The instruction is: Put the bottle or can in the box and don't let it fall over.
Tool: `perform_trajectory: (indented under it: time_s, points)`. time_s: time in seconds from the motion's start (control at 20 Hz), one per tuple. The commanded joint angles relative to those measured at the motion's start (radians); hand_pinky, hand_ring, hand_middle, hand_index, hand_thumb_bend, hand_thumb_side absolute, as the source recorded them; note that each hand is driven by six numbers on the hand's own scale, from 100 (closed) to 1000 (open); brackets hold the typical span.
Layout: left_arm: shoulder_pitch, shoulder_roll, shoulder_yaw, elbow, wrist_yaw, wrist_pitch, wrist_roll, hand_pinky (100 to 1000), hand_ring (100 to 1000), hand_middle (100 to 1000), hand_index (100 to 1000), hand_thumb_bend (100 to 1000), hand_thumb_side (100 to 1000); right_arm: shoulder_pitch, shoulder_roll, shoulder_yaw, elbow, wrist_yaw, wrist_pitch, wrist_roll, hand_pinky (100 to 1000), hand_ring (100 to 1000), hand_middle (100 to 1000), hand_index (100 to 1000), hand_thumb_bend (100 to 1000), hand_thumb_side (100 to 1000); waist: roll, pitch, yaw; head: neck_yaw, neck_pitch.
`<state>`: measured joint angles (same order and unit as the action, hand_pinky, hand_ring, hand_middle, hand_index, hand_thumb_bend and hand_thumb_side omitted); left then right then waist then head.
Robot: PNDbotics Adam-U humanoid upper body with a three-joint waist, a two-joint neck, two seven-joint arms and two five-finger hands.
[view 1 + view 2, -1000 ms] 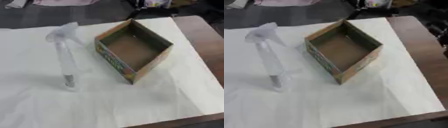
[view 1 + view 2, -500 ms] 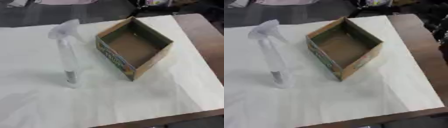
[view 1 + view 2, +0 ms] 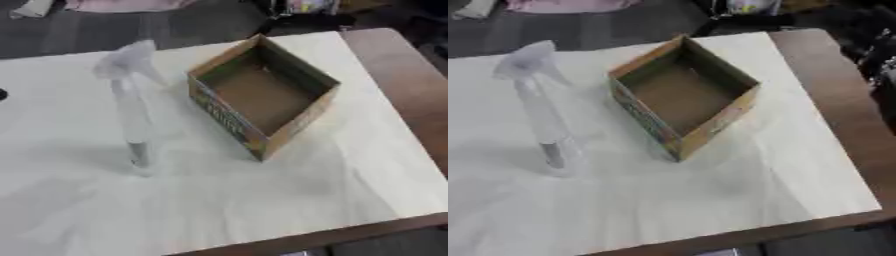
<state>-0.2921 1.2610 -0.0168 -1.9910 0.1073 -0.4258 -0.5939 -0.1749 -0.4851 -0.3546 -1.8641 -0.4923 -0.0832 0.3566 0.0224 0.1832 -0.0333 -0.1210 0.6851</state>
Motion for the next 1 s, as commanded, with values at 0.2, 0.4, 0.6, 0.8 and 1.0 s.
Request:
perform_trajectory:
  time_s: [0.2,0.4,0.6,0.8,1.0]
  points:
    - [-0.137,0.057,-0.023,-0.009,0.105,0.055,-0.014,754,760,975,960,100,965,-0.01,-0.043,0.006,-0.004,-0.007,0.003,0.013,1000,1000,1000,987,100,480,0.008,-0.029,-0.01,0.022,-0.002]
    - [-0.243,0.047,-0.059,-0.009,0.156,0.108,-0.042,749,736,977,957,100,955,-0.013,-0.045,0.013,-0.002,-0.007,0.006,0.02,1000,1000,1000,987,100,480,0.012,-0.034,-0.018,0.052,0.0]
    - [-0.34,0.031,-0.109,-0.009,0.181,0.179,-0.079,749,767,974,955,100,960,-0.015,-0.046,0.018,0.001,-0.008,0.009,0.027,1000,1000,1000,987,100,484,0.016,-0.036,-0.025,0.069,0.001]
    - [-0.417,0.006,-0.158,-0.009,0.169,0.25,-0.097,748,779,974,955,100,966,-0.016,-0.046,0.022,0.003,-0.006,0.011,0.033,1000,1000,1000,987,100,487,0.019,-0.037,-0.03,0.077,0.0]
    - [-0.483,-0.028,-0.209,-0.009,0.151,0.304,-0.113,752,785,984,960,100,961,-0.019,-0.045,0.026,0.004,-0.006,0.014,0.039,1000,1000,1000,987,100,490,0.023,-0.038,-0.037,0.084,-0.002]
